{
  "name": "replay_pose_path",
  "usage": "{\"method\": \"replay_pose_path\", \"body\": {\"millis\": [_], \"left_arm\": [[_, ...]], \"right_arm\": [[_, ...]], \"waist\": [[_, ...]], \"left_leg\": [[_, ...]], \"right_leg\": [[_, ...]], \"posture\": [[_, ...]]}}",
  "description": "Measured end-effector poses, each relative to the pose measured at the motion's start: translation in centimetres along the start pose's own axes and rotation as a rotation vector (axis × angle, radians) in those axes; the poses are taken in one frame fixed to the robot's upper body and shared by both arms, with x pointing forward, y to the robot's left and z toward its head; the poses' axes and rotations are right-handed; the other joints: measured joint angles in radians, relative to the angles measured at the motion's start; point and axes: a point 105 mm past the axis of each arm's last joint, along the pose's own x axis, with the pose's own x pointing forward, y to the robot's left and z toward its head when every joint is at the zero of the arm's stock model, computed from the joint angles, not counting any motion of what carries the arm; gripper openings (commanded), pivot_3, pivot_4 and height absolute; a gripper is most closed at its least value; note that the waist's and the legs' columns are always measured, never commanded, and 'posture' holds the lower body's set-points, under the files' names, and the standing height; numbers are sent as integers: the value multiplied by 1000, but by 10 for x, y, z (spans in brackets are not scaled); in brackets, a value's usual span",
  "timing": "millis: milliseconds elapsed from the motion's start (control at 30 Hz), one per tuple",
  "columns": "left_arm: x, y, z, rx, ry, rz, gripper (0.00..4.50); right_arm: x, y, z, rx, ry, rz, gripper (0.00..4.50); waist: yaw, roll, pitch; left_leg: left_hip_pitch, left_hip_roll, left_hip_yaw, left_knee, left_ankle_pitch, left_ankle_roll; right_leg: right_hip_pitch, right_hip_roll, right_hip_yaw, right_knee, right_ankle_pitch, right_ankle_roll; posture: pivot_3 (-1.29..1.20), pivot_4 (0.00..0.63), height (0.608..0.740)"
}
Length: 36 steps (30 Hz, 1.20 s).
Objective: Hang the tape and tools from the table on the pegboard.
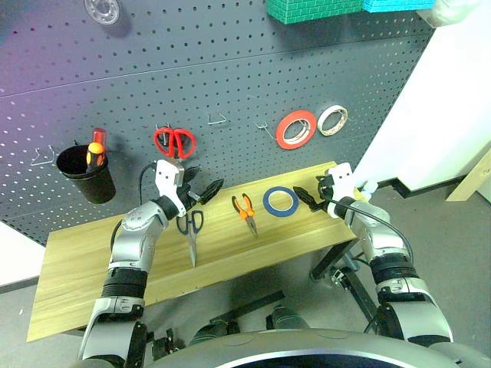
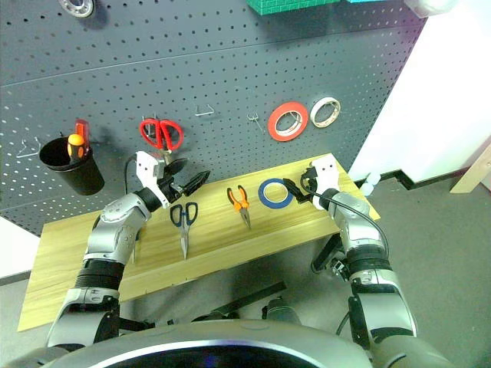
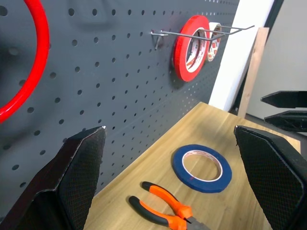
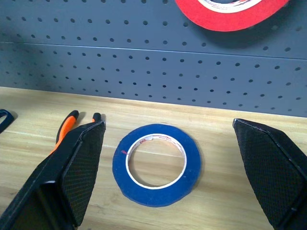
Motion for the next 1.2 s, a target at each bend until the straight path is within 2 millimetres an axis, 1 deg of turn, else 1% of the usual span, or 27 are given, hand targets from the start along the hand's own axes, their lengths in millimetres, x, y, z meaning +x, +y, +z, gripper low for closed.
{"method": "replay_pose_path", "body": {"millis": [200, 400, 633, 800, 900, 1033, 1200], "left_arm": [[0, 1, 2, 4, -8, 18, 4481], [-5, -3, 8, 25, -24, 22, 4481], [-15, -1, 13, 40, -23, 51, 4481], [-25, -1, 6, 16, 0, 73, 4481], [-28, -1, 5, 18, 11, 73, 4481], [-30, -3, 11, 22, 9, 63, 4481], [-35, -3, 11, 21, 32, 55, 4481]], "right_arm": [[1, 2, 0, -3, 1, 14, 4500], [3, 5, 3, -16, 4, 44, 4500], [9, 10, 7, -38, 8, 90, 4500], [11, 12, 6, -49, 23, 112, 4500], [12, 13, 6, -60, 28, 128, 4500], [13, 15, 6, -63, 30, 140, 4500], [14, 17, 4, -80, 42, 150, 4500]], "waist": [[6, 0, 0], [16, 0, 0], [66, 1, 1], [110, 2, 3], [123, 2, 4], [137, 2, 9], [141, 2, 16]], "left_leg": [[0, 0, 0, 0, 0, 0], [0, 0, 0, 0, 0, 1], [0, 0, 0, -1, -1, 1], [0, 0, 0, -1, -1, 1], [-1, 0, 0, -1, -1, 1], [-1, 0, 0, -2, -1, 1], [-1, 0, 0, -3, -1, 1]], "right_leg": [[0, 0, 0, 0, 0, 0], [-1, 0, 0, 0, 0, 0], [-2, 1, 2, 0, 0, 0], [-2, 1, 2, 0, 0, -1], [-2, 1, 2, 0, 0, -1], [-3, 1, 2, 0, -1, -1], [-3, 1, 2, -1, -1, -2]], "posture": [[-209, 89, 726], [-159, 98, 726], [-115, 109, 726], [-91, 122, 726], [-80, 130, 726], [-71, 139, 726], [-59, 156, 726]]}}
